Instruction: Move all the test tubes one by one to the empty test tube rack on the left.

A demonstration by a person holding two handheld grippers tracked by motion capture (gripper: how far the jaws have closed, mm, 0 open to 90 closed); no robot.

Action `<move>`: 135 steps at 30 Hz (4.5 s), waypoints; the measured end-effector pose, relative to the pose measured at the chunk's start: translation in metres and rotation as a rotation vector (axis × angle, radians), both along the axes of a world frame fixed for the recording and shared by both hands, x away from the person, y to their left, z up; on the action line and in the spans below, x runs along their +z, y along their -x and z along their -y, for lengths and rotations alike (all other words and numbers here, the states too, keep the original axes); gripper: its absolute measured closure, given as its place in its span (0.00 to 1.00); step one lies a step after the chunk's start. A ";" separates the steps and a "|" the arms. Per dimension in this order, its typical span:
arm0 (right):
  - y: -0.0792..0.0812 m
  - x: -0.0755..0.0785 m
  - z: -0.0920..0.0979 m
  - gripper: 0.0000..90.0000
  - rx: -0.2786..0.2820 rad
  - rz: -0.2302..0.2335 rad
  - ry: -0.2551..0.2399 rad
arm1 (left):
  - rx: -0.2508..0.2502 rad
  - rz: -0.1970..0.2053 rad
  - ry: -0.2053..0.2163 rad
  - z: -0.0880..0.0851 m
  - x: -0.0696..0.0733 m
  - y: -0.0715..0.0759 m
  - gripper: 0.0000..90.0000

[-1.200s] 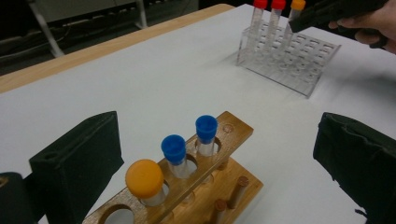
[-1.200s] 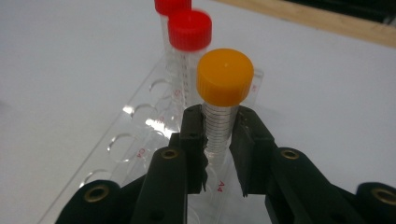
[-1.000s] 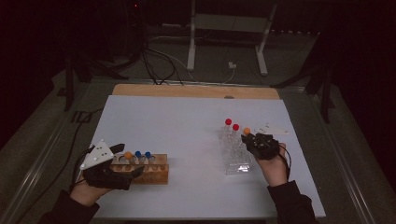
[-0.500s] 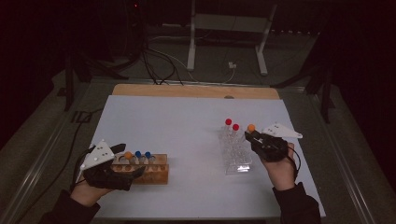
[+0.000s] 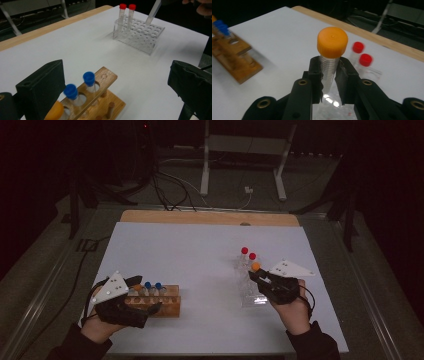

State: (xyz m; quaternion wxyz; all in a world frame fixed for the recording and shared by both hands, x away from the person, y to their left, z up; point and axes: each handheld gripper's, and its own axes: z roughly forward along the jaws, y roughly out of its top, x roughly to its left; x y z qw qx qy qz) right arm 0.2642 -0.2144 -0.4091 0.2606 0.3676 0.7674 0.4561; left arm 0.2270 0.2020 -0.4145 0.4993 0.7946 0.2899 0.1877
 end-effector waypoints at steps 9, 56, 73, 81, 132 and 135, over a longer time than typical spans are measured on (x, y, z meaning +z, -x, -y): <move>0.009 -0.004 -0.019 0.84 0.081 -0.020 0.021 | -0.043 0.008 -0.001 0.018 0.006 0.003 0.02; 0.047 -0.027 -0.083 0.84 0.356 -0.107 0.080 | -0.298 0.029 -0.002 0.114 -0.005 -0.002 0.47; 0.047 -0.026 -0.083 0.84 0.362 -0.108 0.081 | -0.331 0.059 -0.032 0.125 -0.006 -0.003 0.79; 0.045 -0.027 -0.081 0.75 0.377 -0.110 0.050 | -0.319 0.063 -0.033 0.123 -0.004 -0.004 0.80; 0.025 -0.015 -0.039 0.00 0.176 -0.016 -0.060 | -0.006 0.146 -0.007 0.008 0.034 0.003 0.80; 0.025 -0.015 -0.039 0.00 0.177 -0.016 -0.060 | 0.027 0.153 -0.002 -0.003 0.036 0.006 0.80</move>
